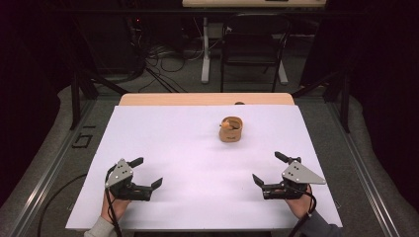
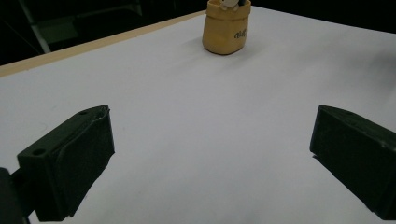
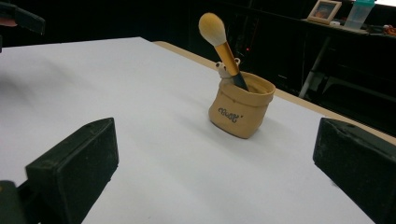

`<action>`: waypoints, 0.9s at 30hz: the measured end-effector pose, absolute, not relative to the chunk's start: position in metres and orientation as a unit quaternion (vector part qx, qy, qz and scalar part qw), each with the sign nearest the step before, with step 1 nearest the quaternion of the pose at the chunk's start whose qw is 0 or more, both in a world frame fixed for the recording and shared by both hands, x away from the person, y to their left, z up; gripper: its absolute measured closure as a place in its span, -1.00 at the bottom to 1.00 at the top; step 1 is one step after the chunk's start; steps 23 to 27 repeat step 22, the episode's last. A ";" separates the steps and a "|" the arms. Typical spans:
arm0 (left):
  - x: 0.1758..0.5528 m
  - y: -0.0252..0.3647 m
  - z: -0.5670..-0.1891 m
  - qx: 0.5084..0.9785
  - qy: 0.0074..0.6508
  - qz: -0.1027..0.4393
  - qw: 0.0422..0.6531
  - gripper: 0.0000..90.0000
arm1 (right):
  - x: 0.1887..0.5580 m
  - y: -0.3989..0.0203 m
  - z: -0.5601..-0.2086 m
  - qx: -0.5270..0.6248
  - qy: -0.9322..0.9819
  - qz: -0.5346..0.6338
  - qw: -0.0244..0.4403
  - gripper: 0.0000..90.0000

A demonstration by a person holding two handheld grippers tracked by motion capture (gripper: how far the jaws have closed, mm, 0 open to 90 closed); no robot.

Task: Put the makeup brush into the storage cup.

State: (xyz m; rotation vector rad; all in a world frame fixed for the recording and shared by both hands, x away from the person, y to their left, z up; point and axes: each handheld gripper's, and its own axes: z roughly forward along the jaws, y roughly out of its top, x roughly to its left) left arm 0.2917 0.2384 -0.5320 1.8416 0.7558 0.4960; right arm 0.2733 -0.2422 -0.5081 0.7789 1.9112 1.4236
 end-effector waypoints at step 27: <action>0.297 0.239 -0.535 0.772 0.320 0.195 0.514 -1.00 | 0.273 -0.244 -0.512 0.291 0.733 0.526 0.317 -1.00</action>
